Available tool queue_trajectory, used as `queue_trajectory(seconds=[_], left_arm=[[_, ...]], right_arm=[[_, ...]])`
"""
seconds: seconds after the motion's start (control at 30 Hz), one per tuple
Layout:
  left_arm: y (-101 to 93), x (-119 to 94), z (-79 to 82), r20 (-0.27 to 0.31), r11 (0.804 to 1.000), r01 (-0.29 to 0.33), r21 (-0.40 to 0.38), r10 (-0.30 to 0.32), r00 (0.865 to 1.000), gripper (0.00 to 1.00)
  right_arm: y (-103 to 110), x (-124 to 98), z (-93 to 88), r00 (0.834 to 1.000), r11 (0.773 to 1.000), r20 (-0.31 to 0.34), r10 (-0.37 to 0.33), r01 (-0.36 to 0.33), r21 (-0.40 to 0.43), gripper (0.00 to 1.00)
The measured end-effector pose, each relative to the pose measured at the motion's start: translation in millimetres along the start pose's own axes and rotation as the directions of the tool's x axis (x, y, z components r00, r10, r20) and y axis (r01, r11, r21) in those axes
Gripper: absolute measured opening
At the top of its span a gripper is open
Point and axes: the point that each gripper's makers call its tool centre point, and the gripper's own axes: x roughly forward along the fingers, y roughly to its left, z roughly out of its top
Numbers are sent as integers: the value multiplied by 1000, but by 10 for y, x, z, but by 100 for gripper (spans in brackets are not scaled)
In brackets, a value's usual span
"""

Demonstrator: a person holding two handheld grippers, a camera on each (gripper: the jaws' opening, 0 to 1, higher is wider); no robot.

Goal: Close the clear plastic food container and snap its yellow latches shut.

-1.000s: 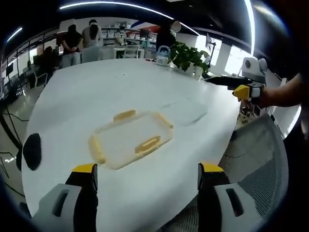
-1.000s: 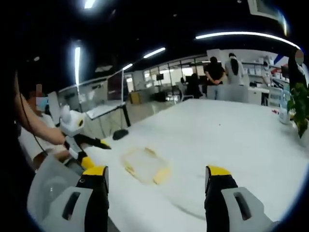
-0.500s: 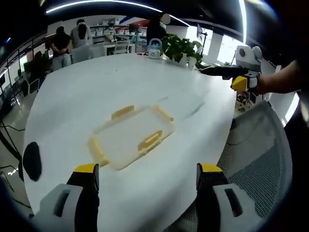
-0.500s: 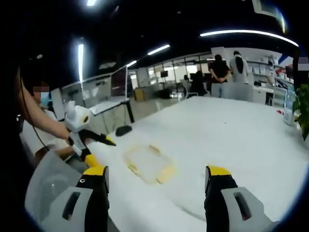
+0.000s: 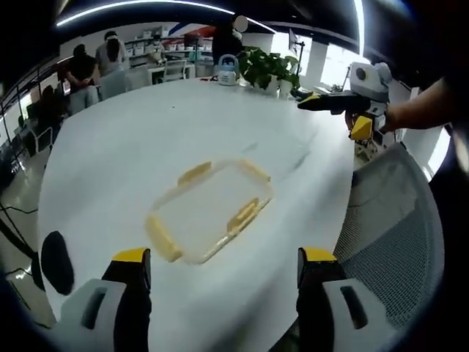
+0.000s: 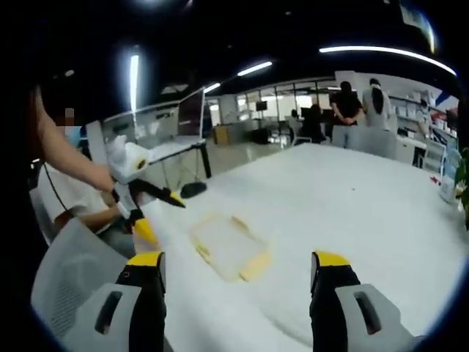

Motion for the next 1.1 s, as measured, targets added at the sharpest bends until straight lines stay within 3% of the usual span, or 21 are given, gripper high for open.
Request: queue_trajectory(seconds=[0.47, 1.1], left_arm=[[123, 69, 8, -32, 998, 18, 52, -17, 999, 81], [349, 129, -51, -95, 991, 58, 119, -46, 994, 79]], right_arm=[[30, 176, -46, 998, 998, -42, 41, -43, -48, 81], [-12, 435, -143, 984, 980, -157, 88, -113, -162, 78]])
